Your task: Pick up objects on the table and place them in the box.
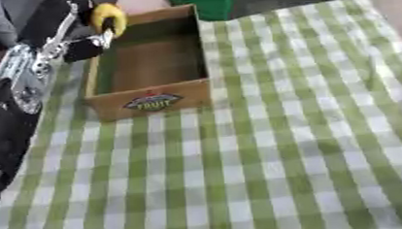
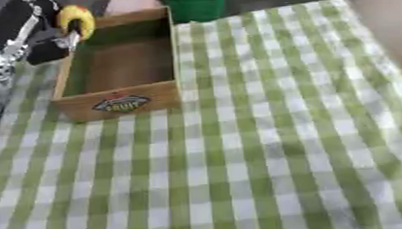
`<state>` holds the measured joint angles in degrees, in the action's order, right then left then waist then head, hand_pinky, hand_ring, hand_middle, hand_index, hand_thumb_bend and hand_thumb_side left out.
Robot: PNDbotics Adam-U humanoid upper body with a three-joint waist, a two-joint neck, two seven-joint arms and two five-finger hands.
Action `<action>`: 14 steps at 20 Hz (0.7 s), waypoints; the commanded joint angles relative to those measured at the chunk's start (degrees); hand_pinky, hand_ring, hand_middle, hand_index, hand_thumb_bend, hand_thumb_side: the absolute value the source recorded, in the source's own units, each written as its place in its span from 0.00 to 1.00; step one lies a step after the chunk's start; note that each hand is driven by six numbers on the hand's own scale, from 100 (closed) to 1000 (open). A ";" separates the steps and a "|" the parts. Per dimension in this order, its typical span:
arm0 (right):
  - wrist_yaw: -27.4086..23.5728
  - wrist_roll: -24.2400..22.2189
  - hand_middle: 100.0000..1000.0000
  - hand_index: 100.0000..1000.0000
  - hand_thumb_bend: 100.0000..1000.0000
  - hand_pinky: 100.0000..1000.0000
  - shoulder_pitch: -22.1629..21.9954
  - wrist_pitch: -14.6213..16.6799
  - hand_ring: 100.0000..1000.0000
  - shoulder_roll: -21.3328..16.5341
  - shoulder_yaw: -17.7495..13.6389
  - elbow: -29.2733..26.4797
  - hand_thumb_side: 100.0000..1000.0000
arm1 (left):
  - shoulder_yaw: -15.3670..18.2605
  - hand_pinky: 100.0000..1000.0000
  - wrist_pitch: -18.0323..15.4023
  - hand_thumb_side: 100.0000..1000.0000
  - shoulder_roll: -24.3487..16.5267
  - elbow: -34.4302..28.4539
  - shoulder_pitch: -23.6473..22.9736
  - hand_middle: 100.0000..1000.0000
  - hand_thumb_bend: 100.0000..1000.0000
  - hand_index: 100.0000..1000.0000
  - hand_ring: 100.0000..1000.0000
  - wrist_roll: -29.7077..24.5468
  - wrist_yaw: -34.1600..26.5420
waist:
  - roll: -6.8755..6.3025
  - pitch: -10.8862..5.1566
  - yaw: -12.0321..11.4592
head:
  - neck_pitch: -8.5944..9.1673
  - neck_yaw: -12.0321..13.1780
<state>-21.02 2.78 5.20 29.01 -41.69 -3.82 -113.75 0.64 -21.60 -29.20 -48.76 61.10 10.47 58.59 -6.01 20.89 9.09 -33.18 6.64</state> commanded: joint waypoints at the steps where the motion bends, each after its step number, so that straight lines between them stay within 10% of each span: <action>1: -0.81 -0.75 0.52 0.75 0.00 0.63 0.74 -0.08 0.55 -1.67 -0.21 -0.84 0.44 | 1.23 0.33 -0.19 0.52 -0.30 2.53 1.60 0.34 0.00 0.52 0.42 1.15 4.13 | 0.27 -0.87 0.23 | 0.71 0.56; 14: -1.52 -2.11 0.51 0.75 0.00 0.63 2.07 -0.93 0.55 -1.48 0.37 -0.84 0.43 | 2.84 0.30 1.73 0.53 0.29 3.55 3.46 0.33 0.00 0.50 0.43 9.36 15.88 | -0.02 -0.28 1.62 | 1.74 1.95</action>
<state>-22.10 0.84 6.84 28.07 -41.69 -3.14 -113.75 2.82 -20.16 -27.22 -43.84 62.97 18.51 73.37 -6.29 21.73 10.72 -32.10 8.26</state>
